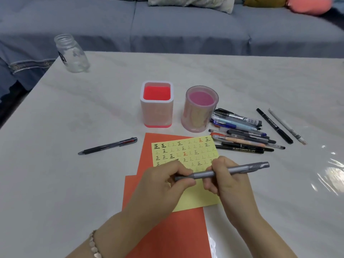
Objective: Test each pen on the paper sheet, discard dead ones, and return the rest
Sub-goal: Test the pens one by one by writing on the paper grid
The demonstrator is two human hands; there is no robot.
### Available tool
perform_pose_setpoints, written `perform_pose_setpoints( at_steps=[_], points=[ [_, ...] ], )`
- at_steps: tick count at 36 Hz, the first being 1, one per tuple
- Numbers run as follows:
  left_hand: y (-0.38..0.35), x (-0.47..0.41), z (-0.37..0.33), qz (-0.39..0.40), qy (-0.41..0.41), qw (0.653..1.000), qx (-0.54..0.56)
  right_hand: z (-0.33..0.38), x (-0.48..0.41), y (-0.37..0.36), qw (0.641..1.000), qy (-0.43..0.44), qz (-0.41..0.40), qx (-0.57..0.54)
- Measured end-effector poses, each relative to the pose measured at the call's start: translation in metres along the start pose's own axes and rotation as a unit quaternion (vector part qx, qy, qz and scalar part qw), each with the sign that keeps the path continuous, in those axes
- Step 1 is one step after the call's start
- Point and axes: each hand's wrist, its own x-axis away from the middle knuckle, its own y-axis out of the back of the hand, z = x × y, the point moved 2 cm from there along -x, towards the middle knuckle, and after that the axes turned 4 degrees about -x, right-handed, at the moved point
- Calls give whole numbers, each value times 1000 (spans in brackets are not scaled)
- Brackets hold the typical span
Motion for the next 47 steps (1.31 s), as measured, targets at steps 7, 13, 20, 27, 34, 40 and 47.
perform_pose_setpoints(
  at_steps=[7, 13, 20, 27, 34, 40, 47],
  points=[
    [-9, -7, -2, 101, 6, 994, -49, 3, -8, 9, 996, 6, 74, 54],
    [-7, -6, 9, 23, 60, 992, -107, 1, -46, 40, 919, 37, 175, 351],
    [36, 4, 37, -80, 82, 971, -212, -15, -87, 80, 769, 154, 27, 620],
    [76, 5, 83, -56, 59, 910, -406, -25, -92, 78, 705, 116, 34, 699],
    [79, -1, 98, -96, 69, 855, -504, -15, -77, 77, 705, 146, -12, 694],
    [44, -8, 50, -76, -50, 933, -349, 16, -37, 40, 825, 187, 70, 529],
    [14, -12, 3, 71, -226, 916, -323, 33, -5, -1, 885, 93, 224, 399]
  ],
)
